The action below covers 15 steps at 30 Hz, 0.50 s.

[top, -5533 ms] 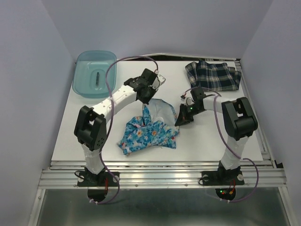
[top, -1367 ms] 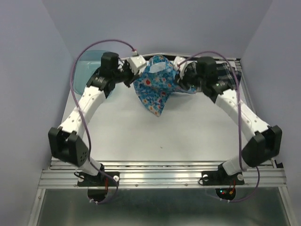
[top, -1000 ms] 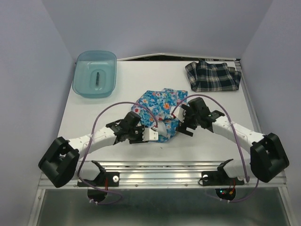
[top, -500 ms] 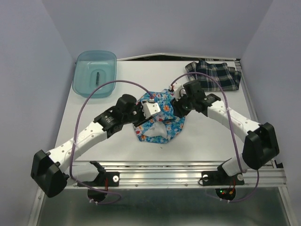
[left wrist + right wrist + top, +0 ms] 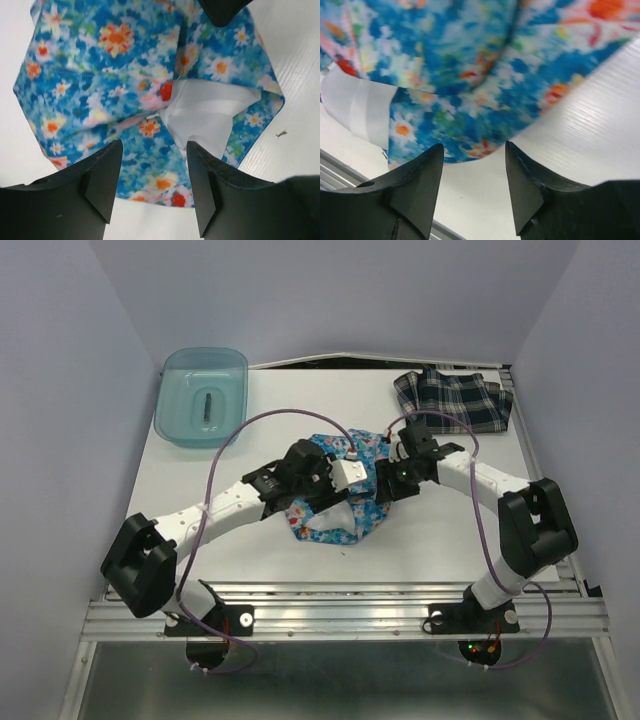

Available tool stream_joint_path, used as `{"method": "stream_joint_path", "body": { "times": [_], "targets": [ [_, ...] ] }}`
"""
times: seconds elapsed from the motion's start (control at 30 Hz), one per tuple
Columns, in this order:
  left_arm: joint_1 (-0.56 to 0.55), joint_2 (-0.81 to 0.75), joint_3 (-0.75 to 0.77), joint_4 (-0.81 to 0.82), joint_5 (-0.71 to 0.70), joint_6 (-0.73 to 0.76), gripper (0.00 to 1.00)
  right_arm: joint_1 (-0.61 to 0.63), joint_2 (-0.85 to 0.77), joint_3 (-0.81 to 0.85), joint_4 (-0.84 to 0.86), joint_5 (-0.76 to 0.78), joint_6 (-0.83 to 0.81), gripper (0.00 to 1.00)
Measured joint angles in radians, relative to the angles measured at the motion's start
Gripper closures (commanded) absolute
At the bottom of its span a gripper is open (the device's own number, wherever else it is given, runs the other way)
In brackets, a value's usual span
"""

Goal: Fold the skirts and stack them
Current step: Flatten the skirt out

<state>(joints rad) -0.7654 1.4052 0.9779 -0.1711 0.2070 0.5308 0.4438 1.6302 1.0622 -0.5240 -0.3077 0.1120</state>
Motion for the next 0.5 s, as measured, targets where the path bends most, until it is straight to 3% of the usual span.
{"method": "stream_joint_path", "body": {
  "times": [0.2, 0.43, 0.5],
  "targets": [
    [-0.092, 0.093, 0.007, 0.103, -0.091, 0.080, 0.34, -0.143, -0.014, -0.031, -0.016, -0.058, 0.079, 0.27],
    [-0.130, 0.317, 0.070, 0.121, -0.218, 0.140, 0.34, -0.203, -0.016, -0.031, -0.021, -0.116, 0.110, 0.25],
    [-0.130, 0.349, 0.090, 0.120, -0.254, 0.148, 0.39, -0.203, -0.021, -0.031, -0.023, -0.129, 0.113, 0.25]
  ]
}}
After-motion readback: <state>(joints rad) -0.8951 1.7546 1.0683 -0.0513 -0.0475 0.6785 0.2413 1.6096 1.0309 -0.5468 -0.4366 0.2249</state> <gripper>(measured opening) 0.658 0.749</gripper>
